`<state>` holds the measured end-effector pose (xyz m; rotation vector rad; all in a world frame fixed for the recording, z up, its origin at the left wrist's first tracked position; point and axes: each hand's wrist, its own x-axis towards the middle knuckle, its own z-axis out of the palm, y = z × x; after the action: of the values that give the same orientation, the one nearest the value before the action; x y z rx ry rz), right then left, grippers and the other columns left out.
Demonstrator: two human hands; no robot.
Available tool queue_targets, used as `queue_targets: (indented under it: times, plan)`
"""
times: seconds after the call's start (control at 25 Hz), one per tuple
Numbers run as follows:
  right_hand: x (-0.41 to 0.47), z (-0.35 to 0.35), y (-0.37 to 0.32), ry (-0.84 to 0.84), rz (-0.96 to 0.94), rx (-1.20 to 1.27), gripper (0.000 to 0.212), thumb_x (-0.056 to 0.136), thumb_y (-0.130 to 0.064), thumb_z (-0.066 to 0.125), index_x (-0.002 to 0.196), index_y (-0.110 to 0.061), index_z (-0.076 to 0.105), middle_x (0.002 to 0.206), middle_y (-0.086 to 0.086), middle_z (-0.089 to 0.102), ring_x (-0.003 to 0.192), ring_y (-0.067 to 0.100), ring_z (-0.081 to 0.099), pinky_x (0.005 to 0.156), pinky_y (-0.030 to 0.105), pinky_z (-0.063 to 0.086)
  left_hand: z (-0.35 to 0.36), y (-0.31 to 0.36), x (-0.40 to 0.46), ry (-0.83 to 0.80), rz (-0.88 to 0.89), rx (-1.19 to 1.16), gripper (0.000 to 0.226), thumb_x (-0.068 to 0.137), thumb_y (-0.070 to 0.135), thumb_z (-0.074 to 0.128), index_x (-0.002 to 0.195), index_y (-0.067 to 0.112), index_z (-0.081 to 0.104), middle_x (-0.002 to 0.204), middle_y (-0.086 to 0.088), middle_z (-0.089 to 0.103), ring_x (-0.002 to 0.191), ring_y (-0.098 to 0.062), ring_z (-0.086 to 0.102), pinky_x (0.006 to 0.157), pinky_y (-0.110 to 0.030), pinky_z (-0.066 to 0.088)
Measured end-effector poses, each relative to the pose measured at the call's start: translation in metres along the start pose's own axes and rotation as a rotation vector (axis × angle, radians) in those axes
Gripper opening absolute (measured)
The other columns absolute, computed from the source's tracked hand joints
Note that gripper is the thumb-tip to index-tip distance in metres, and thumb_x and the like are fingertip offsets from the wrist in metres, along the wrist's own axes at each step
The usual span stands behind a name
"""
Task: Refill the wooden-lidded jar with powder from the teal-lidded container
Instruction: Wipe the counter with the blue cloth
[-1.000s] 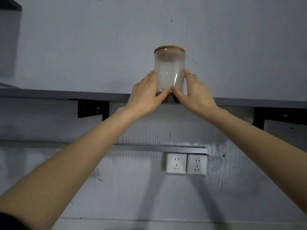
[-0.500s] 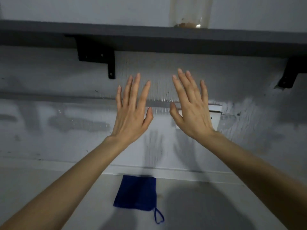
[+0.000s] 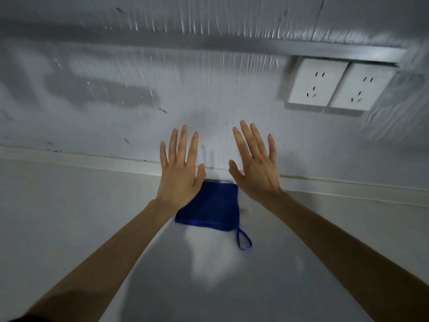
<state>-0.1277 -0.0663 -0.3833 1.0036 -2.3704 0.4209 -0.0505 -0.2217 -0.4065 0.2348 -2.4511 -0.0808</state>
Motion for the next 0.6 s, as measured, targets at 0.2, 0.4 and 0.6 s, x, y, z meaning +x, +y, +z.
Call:
queue_targets:
  times: [0.2, 0.4, 0.6]
  plan:
    - [-0.020, 0.059, -0.002, -0.196, 0.095, 0.095, 0.066, 0.090, -0.033, 0.039, 0.143, -0.020, 0.002, 0.154, 0.001, 0.001, 0.136, 0.010, -0.012, 0.110, 0.041, -0.013, 0.051, -0.016, -0.025, -0.186, -0.057, -0.013, 0.063, 0.088, 0.037, 0.024, 0.141, 0.008, 0.005, 0.151, -0.021, 0.011, 0.138, -0.035, 0.002, 0.109, -0.052, 0.002]
    - [-0.038, 0.114, -0.006, -0.361, 0.185, 0.137, 0.065, 0.093, -0.038, 0.034, 0.142, -0.020, -0.004, 0.154, 0.000, -0.006, 0.140, 0.014, -0.011, 0.110, 0.039, -0.014, 0.097, -0.024, -0.042, -0.400, -0.094, -0.005, 0.068, 0.083, 0.045, 0.008, 0.141, 0.010, -0.002, 0.153, -0.014, 0.005, 0.140, -0.034, -0.001, 0.109, -0.049, -0.006]
    - [-0.050, 0.151, -0.003, -0.474, 0.247, 0.181, 0.063, 0.093, -0.041, 0.031, 0.143, -0.018, -0.002, 0.155, 0.001, -0.003, 0.140, 0.014, -0.009, 0.111, 0.038, -0.012, 0.128, -0.034, -0.045, -0.548, -0.119, -0.014, 0.067, 0.087, 0.048, 0.010, 0.142, 0.012, -0.005, 0.155, -0.007, -0.001, 0.141, -0.031, -0.005, 0.112, -0.050, -0.007]
